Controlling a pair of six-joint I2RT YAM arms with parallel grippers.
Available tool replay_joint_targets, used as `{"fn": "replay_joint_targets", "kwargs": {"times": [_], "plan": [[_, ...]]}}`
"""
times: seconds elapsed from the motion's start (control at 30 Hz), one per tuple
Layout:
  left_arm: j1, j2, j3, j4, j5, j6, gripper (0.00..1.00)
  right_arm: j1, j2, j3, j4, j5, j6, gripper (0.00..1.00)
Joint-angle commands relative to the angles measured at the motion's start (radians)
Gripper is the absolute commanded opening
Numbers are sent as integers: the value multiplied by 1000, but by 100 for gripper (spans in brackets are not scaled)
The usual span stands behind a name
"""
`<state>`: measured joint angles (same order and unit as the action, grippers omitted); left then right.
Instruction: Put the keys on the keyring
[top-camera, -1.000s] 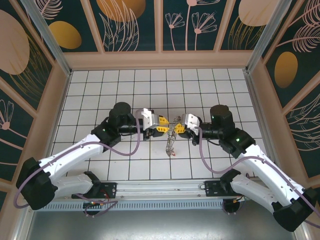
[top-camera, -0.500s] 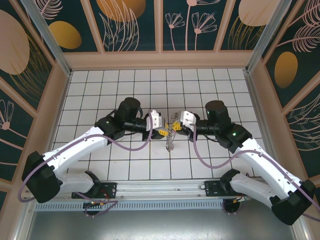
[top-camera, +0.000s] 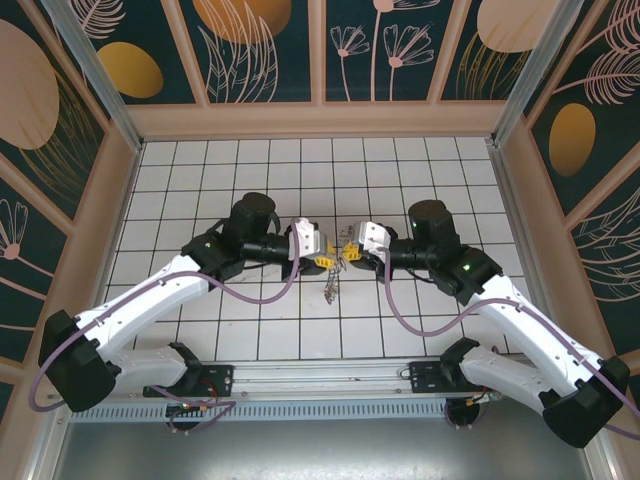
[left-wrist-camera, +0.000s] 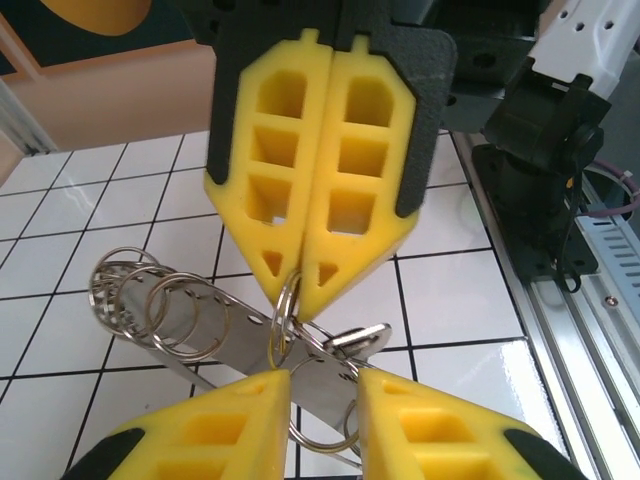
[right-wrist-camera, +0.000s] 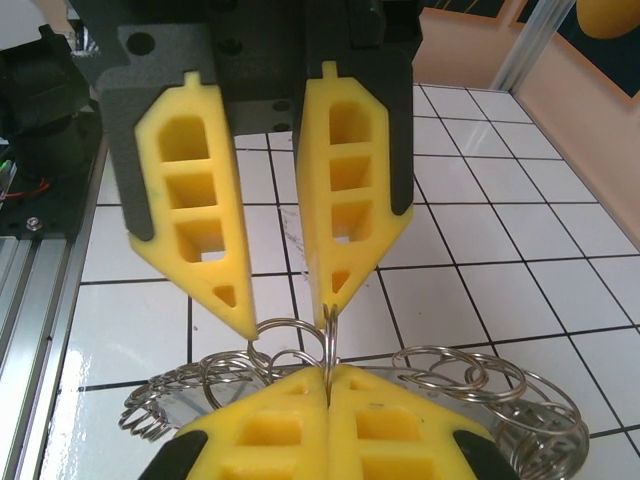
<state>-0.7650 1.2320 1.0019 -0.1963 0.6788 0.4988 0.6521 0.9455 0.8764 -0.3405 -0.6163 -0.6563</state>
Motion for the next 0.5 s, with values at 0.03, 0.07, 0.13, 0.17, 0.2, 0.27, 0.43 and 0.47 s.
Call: {"fn": "replay_joint_targets", "kwargs": {"times": [0.03,0.07,0.13,0.17,0.2,0.27,0.43,0.47], "plan": [[-8,27,69,24,48,20,24,24,11,18,41,-8,-6,0],[-7,27,70,31,53,18,24,27,13,17,44,-9,-4,0],[-9,22,70,41,50,17,24,28,11,17,46,-10,-2,0],[-9,18,69,40,42,17,24,29,11,16,46,-10,0,0],[-10,15,69,38,37,21,24,29,9,15,46,-10,0,0],[-9,6,66,29,13,30,25,29,4,11,47,-10,0,0],[-9,-14,52,-61,-68,105,26,29,-14,-1,56,-7,6,0],[-8,-20,46,-78,-81,124,26,29,-13,-1,56,-8,6,0]]}}
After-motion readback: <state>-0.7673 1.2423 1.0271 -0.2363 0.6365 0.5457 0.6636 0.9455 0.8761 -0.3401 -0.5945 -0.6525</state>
